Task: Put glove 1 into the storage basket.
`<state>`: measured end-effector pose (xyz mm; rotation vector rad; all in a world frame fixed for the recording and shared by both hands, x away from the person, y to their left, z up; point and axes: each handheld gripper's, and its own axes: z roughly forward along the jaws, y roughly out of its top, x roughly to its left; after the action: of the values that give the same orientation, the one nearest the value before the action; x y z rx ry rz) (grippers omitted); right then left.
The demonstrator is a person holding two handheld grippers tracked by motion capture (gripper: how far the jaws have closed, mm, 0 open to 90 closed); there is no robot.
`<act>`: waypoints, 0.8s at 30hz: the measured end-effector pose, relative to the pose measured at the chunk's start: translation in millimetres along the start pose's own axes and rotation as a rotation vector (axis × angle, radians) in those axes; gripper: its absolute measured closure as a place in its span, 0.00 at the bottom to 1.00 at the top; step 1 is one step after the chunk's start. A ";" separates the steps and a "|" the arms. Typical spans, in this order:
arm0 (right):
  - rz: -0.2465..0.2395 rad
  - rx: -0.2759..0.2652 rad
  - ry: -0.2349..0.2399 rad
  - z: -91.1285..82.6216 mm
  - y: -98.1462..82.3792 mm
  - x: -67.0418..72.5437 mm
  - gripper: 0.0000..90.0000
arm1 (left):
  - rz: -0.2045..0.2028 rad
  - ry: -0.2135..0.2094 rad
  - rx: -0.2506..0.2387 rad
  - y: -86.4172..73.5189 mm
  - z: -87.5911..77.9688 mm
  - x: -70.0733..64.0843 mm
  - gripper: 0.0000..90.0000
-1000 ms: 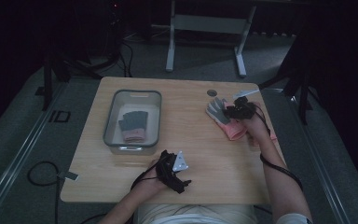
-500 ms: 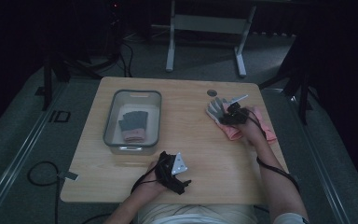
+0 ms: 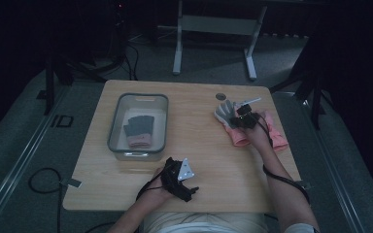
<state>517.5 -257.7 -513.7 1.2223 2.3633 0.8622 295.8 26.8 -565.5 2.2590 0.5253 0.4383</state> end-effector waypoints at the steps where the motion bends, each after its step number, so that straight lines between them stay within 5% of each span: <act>1: 0.003 -0.021 0.001 -6.0 2.0 4.1 0.97 | -0.001 0.000 -0.003 -0.3 -0.3 0.3 0.02; 8: 0.093 -0.188 0.018 -62.8 19.3 41.3 0.97 | -0.008 -0.003 -0.015 0.3 -0.4 -0.6 0.02; 14: 0.174 -0.248 -0.006 -97.5 18.1 76.4 0.97 | 0.002 0.002 -0.018 0.8 -1.7 -0.8 0.02; 19: 0.231 -0.250 -0.019 -102.7 10.3 97.5 0.97 | -0.008 -0.001 -0.043 1.2 -4.3 0.9 0.02; 24: 0.269 -0.197 -0.042 -79.1 -4.7 113.5 0.97 | 0.006 -0.009 -0.031 1.1 -2.5 -1.0 0.02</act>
<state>406.6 -194.9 -459.6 1.4782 2.0533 1.1112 294.0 27.2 -563.2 2.2327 0.5035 0.4361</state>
